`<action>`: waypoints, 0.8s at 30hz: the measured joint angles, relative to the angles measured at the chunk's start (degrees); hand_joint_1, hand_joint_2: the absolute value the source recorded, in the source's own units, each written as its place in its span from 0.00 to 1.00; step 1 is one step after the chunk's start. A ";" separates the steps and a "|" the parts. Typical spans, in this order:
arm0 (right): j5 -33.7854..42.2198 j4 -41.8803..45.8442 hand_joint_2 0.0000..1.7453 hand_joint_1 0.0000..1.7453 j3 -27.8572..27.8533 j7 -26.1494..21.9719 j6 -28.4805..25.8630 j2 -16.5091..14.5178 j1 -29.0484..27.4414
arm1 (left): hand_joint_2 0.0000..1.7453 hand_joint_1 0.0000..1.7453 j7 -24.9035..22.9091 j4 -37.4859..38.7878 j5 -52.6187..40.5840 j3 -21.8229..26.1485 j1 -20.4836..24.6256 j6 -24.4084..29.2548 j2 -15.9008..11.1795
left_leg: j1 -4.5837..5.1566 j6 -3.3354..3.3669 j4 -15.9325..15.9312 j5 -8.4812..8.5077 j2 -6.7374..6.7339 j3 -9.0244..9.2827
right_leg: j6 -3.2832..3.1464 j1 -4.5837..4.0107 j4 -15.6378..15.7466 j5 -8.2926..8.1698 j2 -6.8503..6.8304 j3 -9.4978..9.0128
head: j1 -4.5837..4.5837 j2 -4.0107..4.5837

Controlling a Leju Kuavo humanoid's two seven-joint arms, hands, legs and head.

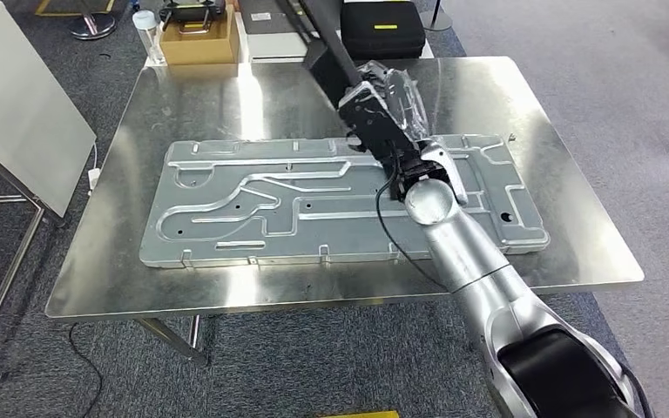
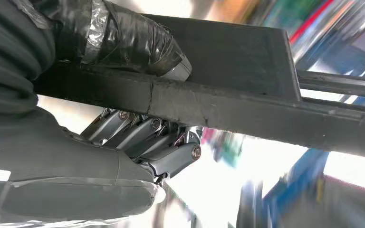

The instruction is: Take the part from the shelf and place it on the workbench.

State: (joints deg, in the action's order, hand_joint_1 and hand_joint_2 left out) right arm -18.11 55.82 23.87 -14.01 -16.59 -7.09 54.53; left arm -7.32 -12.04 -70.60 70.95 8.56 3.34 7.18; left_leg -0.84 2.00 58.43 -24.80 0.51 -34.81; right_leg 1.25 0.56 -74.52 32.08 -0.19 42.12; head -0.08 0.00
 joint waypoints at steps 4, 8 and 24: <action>-22.44 -3.00 1.00 0.99 3.12 5.64 -14.95 0.06 1.75 | 1.00 0.00 -0.45 0.00 -1.08 -0.77 0.32 -0.07 0.44 | 0.17 -0.75 0.44 -0.67 0.08 0.16 | -0.51 0.02 12.77 -6.91 0.10 -4.91 | -0.03 0.00; -42.08 -6.28 1.00 0.99 6.22 11.87 -20.81 0.02 2.00 | 1.00 0.00 -0.68 0.00 -1.94 -1.27 1.02 -0.14 0.68 | 0.20 -1.82 0.53 -0.97 -0.05 0.11 | -1.58 -0.15 14.82 -6.90 0.23 -5.93 | -0.07 0.00; -66.92 -11.98 1.00 0.99 19.16 28.87 -22.77 -0.22 -1.45 | 1.00 0.00 -0.07 0.00 -3.78 -2.93 4.20 -0.69 1.48 | 0.23 -0.73 -0.46 0.56 -0.11 -0.20 | -1.07 -0.48 14.57 -6.00 0.33 -6.50 | -0.05 0.00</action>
State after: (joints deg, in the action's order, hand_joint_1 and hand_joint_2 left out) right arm -85.03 43.84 43.03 14.86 -39.36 -7.31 53.08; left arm -7.39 -12.04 -74.38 68.02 12.76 2.66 8.66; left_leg -0.61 1.27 57.98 -24.24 0.39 -35.01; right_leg 0.18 0.08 -59.94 26.07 0.14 35.61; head -0.14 0.00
